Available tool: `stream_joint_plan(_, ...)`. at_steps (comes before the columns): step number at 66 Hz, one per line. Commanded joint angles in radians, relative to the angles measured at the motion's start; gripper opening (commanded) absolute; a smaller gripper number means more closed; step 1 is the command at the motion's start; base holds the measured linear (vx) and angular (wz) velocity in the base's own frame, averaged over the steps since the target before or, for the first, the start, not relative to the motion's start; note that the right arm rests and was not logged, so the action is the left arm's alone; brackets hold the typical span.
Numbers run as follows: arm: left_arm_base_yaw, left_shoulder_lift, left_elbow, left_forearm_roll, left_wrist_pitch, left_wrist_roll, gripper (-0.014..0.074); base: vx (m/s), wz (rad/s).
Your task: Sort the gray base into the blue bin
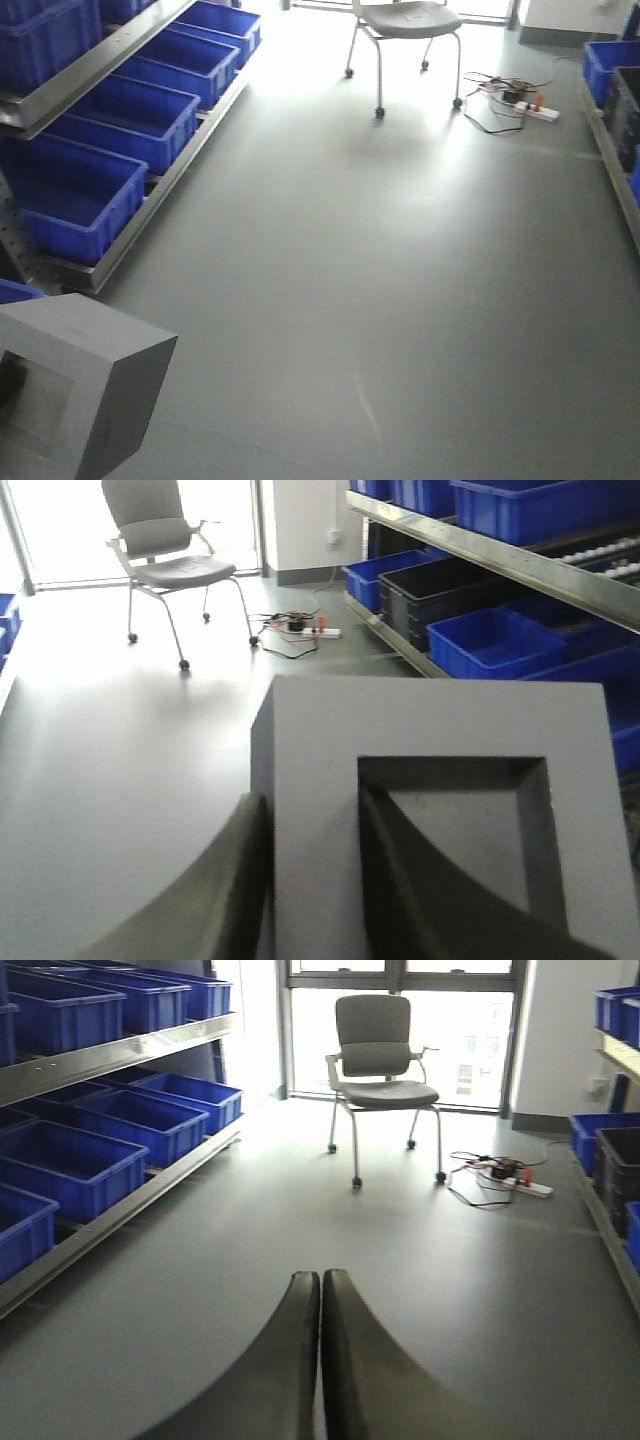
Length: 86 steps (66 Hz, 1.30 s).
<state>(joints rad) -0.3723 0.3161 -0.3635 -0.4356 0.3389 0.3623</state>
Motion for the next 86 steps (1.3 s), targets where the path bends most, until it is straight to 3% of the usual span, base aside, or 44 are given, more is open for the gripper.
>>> stream_joint_plan(1, -0.003, 0.007, -0.034, -0.021, -0.098, -0.005, -0.0006, 0.27, 0.69)
stream_joint_plan(86, -0.003, 0.007, -0.034, -0.021, -0.098, -0.005, -0.0006, 0.21, 0.72)
